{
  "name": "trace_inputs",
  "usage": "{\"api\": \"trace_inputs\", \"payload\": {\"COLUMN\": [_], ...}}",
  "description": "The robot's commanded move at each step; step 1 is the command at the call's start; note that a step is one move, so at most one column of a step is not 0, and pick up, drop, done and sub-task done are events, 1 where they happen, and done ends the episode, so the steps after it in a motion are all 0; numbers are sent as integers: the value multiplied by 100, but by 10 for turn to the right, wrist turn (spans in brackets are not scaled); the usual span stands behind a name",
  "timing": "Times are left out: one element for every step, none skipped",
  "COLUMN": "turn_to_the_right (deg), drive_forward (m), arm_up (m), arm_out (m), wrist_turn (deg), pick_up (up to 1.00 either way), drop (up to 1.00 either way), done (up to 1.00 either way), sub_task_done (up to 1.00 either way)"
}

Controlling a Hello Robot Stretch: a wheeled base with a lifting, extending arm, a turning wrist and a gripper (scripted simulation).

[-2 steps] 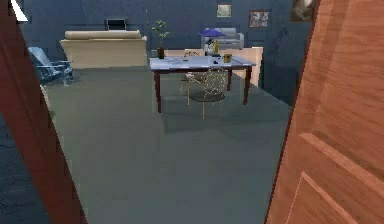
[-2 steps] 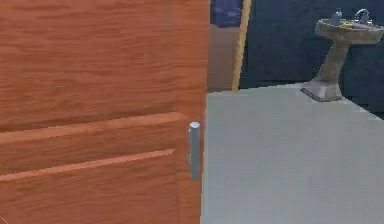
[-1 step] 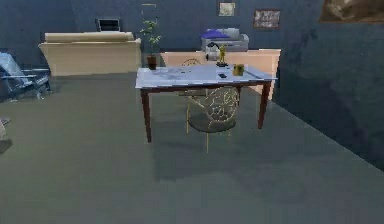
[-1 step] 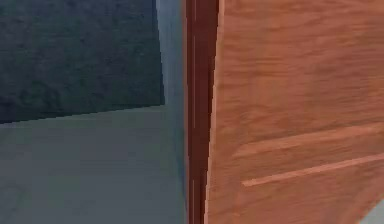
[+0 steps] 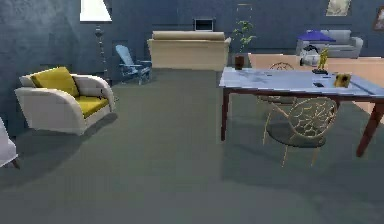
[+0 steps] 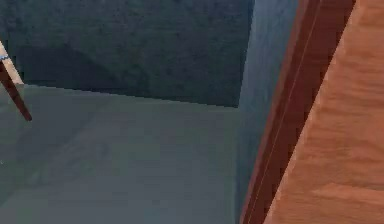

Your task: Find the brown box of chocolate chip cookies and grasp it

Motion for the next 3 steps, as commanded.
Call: {"api": "trace_inputs", "payload": {"turn_to_the_right": [0, -30, 0], "drive_forward": [100, 0, 100], "arm_up": [0, 0, 0], "arm_out": [0, 0, 0], "wrist_turn": [0, 0, 0], "pick_up": [0, 0, 0], "drop": [0, 0, 0], "done": [0, 0, 0], "sub_task_done": [0, 0, 0]}}
